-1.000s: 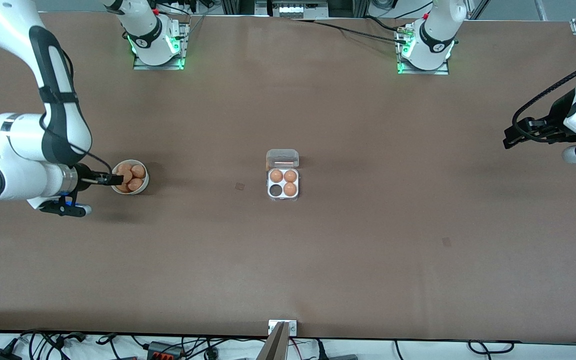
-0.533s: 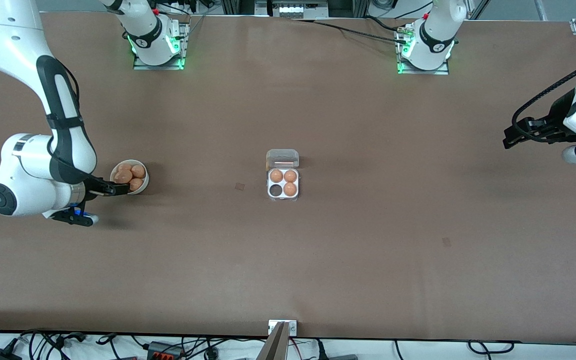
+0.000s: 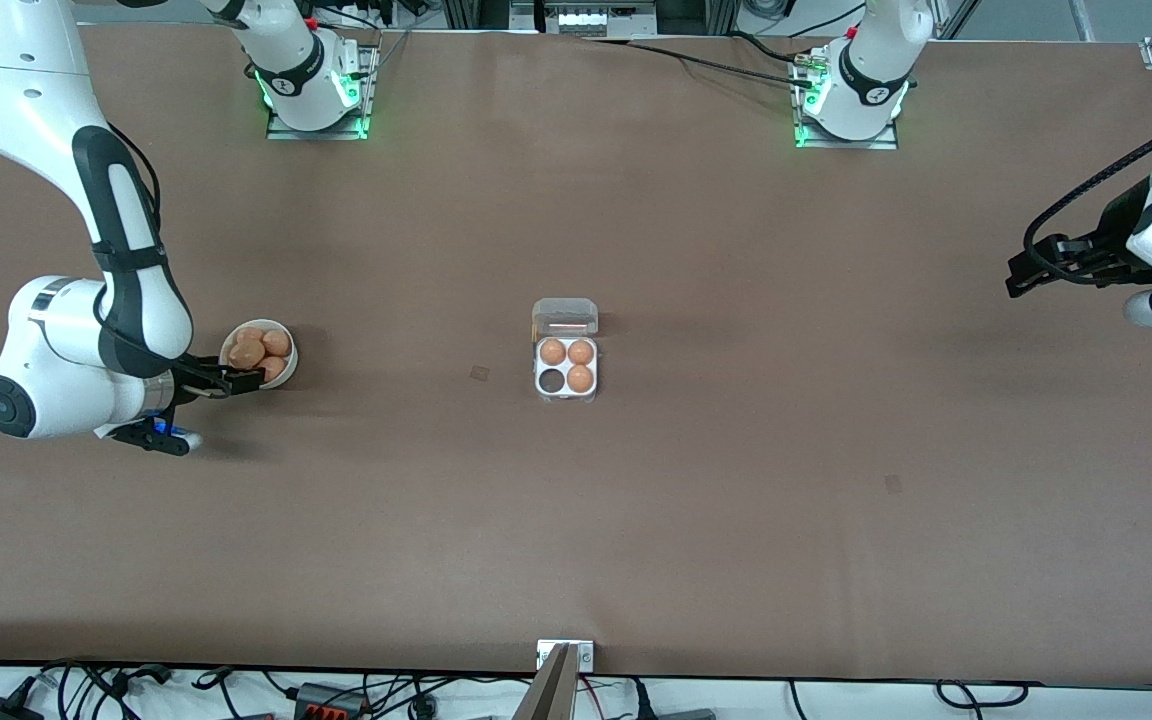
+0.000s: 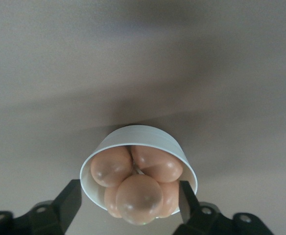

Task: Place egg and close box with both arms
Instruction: 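Lower the right gripper into the bowl and grasp one brown egg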

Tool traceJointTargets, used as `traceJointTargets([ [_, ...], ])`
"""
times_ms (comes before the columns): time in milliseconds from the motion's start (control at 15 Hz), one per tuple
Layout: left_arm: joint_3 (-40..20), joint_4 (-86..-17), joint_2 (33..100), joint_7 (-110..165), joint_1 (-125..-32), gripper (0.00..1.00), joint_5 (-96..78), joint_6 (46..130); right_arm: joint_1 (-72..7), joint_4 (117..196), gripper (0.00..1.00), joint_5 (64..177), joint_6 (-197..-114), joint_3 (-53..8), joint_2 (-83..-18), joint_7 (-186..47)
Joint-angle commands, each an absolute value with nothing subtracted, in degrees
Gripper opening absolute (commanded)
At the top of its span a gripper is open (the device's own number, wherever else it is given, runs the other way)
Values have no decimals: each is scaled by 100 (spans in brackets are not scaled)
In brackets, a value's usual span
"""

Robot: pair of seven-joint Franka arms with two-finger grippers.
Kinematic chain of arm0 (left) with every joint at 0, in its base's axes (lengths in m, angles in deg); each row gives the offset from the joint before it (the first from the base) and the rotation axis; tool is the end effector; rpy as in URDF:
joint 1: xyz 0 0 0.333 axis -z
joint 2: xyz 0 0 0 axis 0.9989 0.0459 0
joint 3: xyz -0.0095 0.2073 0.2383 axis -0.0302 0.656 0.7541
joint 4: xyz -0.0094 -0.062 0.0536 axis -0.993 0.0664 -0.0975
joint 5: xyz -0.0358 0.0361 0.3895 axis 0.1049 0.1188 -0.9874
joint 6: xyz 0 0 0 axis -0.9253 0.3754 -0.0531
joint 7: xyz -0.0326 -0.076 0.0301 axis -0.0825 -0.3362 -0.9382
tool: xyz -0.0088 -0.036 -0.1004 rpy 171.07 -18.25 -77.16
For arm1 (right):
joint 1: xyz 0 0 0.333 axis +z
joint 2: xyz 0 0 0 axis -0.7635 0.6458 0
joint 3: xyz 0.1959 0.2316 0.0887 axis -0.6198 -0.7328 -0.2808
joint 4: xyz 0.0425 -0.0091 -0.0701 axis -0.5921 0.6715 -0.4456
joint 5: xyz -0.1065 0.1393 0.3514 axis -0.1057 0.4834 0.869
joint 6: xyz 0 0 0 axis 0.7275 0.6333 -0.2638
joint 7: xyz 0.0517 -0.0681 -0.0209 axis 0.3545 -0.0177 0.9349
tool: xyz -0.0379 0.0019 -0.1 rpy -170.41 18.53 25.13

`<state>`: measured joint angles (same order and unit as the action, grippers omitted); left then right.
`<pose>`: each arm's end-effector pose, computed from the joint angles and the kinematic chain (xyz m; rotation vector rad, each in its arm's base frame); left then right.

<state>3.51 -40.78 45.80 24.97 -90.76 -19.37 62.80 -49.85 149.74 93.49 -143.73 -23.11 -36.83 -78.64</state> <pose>0.5807 -0.0127 0.5903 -3.1214 -0.2015 0.0537 0.6412 -0.0324 0.2273 -2.9448 0.3358 0.6515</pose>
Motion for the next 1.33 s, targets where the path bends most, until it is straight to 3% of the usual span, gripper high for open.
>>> traceJointTargets([
  [0,335,-4197,4439,2506,-9088,100,-1882,6304,-5066,14878,84,9543,-14193,-2353,-3617,-7831],
  [400,335,-4197,4439,2506,-9088,100,-1882,6304,-5101,14895,78,9727,-14061,-2353,-3573,-7664],
  [600,326,-4197,4439,2506,-9088,100,-1882,6304,-5101,14895,64,9727,-14061,-2353,-3573,-7664],
  [867,326,-4188,4439,2506,-9071,100,-1882,6295,-5109,14895,37,9727,-14043,-2353,-3573,-7576],
  [1267,326,-4188,4439,2506,-9071,100,-1882,6304,-5136,14878,27,9710,-13912,-2353,-3590,-7523],
])
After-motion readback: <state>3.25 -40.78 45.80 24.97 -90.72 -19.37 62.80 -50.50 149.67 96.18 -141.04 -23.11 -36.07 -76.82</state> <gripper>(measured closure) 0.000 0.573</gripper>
